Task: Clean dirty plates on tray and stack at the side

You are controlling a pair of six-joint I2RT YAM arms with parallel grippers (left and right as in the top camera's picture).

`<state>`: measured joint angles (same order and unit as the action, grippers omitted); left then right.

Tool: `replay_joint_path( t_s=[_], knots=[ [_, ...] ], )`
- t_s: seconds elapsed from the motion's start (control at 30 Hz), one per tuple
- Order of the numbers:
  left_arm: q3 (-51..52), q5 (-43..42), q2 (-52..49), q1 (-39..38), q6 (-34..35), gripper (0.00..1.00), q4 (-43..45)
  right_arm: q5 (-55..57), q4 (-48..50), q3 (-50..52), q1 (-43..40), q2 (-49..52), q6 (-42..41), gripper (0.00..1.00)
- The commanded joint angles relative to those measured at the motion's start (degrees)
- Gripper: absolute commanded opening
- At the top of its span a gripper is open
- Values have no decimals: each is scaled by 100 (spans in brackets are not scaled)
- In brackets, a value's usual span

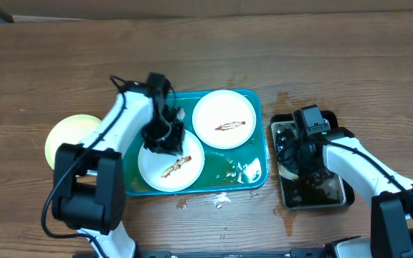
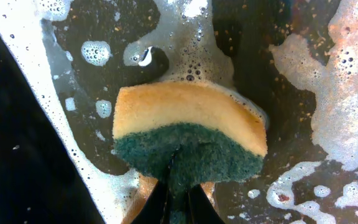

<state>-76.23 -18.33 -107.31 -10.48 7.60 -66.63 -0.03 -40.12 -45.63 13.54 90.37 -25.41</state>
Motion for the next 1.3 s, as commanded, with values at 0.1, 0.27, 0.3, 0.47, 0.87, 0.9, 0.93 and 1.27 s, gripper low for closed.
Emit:
replay_joint_path(
  t_s=[0.1, 0.27, 0.3, 0.47, 0.87, 0.9, 0.93, 1.27],
  knots=[
    [-372, 807, 422, 732, -120, 38, -470, 37, -44, 142, -7, -20, 35, 4],
    [31, 1447, 407, 1043, -153, 38, -413, 37, -46, 142, -7, -20, 35, 4],
    [138, 1447, 398, 1064, -192, 39, -319, 37, -46, 142, -7, -17, 35, 4],
    [785, 1449, 389, 1082, -297, 40, 278, 37, -22, 142, -7, -20, 35, 4],
    [1469, 1335, 387, 1078, -286, 25, 848, 37, -20, 142, -7, -17, 35, 4],
    [1469, 1335, 387, 1078, -280, 23, 846, 37, -20, 142, -7, -17, 35, 4],
    [1469, 1335, 387, 1078, -264, 21, 841, 37, -22, 142, -7, -20, 35, 4],
    [1473, 1082, 387, 1078, -166, 11, 848, 35, -26, 142, -7, -20, 35, 4]
  ],
)
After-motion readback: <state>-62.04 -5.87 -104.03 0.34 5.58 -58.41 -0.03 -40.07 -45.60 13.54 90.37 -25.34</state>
